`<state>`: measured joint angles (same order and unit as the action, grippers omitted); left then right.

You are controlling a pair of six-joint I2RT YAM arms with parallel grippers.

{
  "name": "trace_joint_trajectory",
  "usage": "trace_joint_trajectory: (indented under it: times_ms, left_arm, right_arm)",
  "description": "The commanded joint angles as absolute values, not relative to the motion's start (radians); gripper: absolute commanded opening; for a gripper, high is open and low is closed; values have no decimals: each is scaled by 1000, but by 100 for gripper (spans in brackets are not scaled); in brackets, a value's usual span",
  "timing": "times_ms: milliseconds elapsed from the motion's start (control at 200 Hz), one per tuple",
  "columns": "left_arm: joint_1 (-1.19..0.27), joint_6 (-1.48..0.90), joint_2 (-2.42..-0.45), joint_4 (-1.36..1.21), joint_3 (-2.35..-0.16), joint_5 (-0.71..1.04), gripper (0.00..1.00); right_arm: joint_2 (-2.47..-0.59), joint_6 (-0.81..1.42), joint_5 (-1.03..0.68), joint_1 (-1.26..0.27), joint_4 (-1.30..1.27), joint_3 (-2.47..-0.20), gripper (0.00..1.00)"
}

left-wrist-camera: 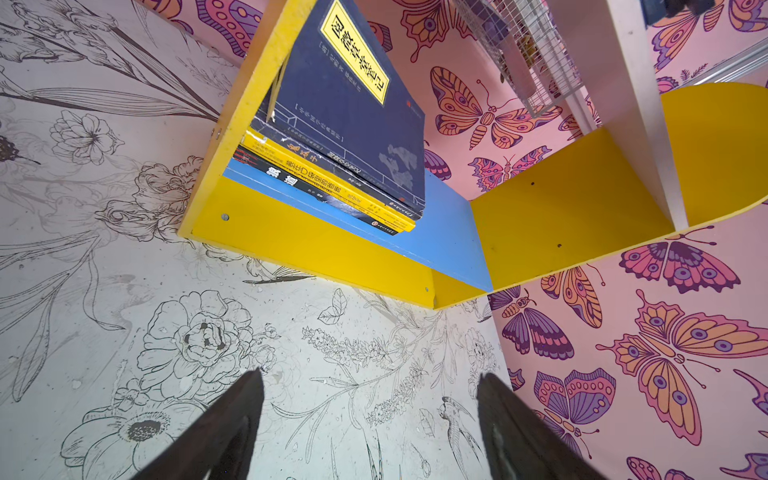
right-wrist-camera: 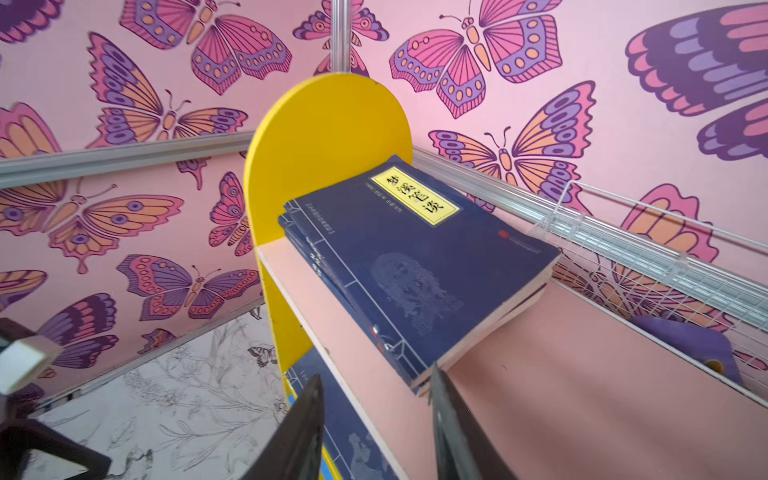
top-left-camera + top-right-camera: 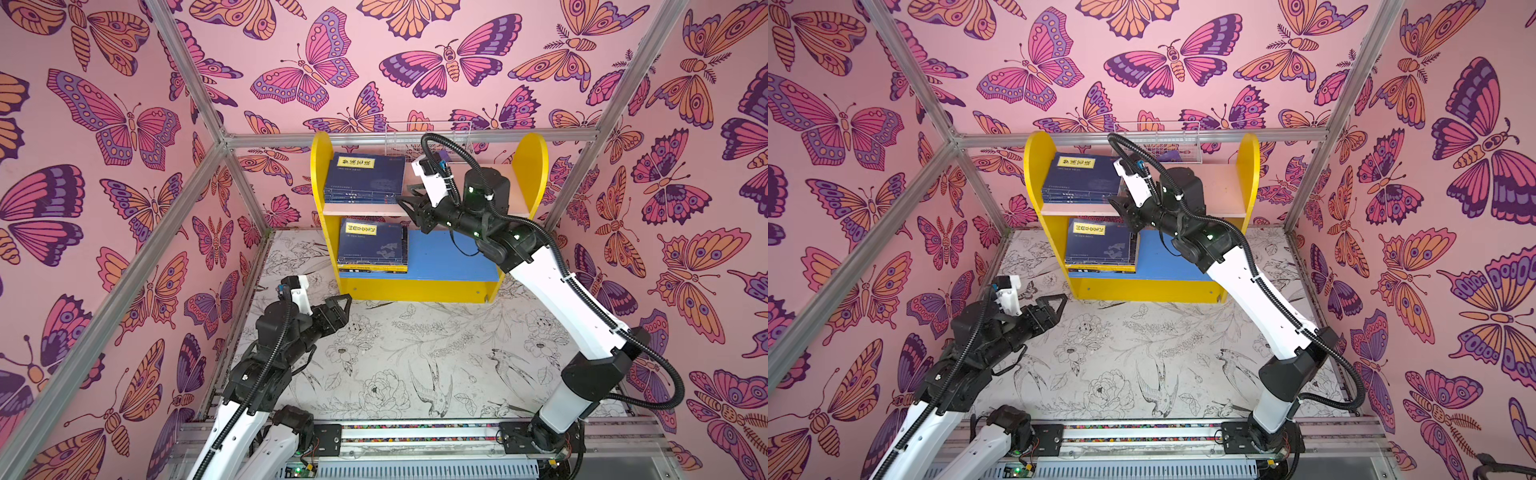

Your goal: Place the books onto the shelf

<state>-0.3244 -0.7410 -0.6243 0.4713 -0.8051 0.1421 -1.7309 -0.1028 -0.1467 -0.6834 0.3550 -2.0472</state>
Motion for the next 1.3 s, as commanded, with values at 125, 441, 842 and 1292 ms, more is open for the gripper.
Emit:
trace_joint_trajectory:
  times_ms: [125, 441, 842, 1292]
  left_arm:
    - [-318, -725, -617, 458, -809, 154, 83]
    - [-320, -736, -602, 459, -794, 149, 82]
    - [-319, -744, -603, 458, -784, 150, 82]
    - [-319, -729, -595, 460, -788, 129, 82]
  right_arm:
    - [-1829, -132, -140, -662, 407, -2118, 44]
    - [-1856, -96, -186, -647, 363, -2142, 39]
    - [-1925, -81, -235, -645, 392, -2244, 33]
    - [-1773, -70, -198, -644, 250, -2009, 54]
